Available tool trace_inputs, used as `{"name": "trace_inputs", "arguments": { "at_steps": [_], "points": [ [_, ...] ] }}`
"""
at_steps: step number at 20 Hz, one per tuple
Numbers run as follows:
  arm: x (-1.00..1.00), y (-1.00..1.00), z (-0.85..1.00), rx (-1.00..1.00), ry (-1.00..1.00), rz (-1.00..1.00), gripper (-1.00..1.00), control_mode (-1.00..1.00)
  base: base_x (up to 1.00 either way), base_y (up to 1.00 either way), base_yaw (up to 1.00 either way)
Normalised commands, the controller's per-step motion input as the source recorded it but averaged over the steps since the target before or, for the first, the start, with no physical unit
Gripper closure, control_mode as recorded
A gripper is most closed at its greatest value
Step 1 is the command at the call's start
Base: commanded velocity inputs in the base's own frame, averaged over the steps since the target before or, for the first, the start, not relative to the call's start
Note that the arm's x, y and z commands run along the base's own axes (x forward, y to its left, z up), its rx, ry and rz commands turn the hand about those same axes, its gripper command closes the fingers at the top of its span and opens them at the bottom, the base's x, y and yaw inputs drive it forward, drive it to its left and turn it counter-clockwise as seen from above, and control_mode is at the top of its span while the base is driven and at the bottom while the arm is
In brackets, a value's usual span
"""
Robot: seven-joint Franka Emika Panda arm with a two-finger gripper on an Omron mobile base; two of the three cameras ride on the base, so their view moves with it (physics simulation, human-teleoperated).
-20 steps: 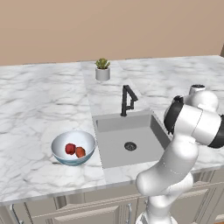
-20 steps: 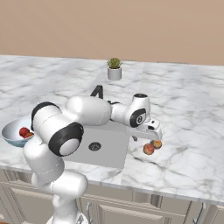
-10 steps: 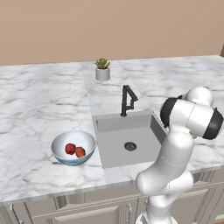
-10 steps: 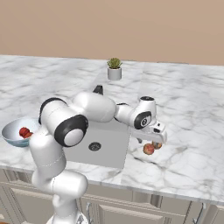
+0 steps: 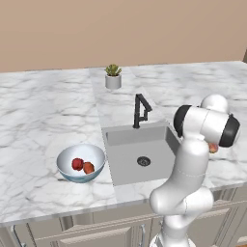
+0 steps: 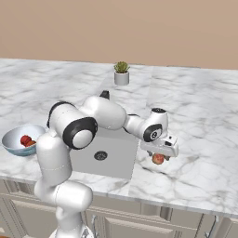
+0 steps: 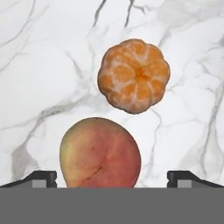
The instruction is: There is a mixed pile of frozen fruits and vegetables on the counter. Locate all the frozen vegetables and place the items in a bowl on the counter. Take all the frozen fruits and defrost them in a running sink.
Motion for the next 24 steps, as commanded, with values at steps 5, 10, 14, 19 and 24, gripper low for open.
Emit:
{"name": "trace_inputs", "arguments": {
  "at_steps": [5, 10, 14, 19, 24],
  "points": [
    [0.16, 0.07, -0.16, 0.00, -0.01, 0.00, -1.00, -1.00, 0.00, 0.00, 0.00],
    [0.07, 0.02, -0.11, 0.00, 0.00, 0.00, 1.00, -1.00, 0.00, 0.00, 0.00],
    [-0.03, 0.00, -0.09, 0.00, 0.00, -0.01, 1.00, -1.00, 0.00, 0.00, 0.00],
    [-0.24, 0.24, 0.43, 0.00, -0.08, -0.01, 1.00, -1.00, 0.00, 0.00, 0.00],
    [-0.31, 0.40, 0.63, 0.00, -0.17, -0.01, 1.00, -1.00, 0.00, 0.00, 0.00]
  ]
}}
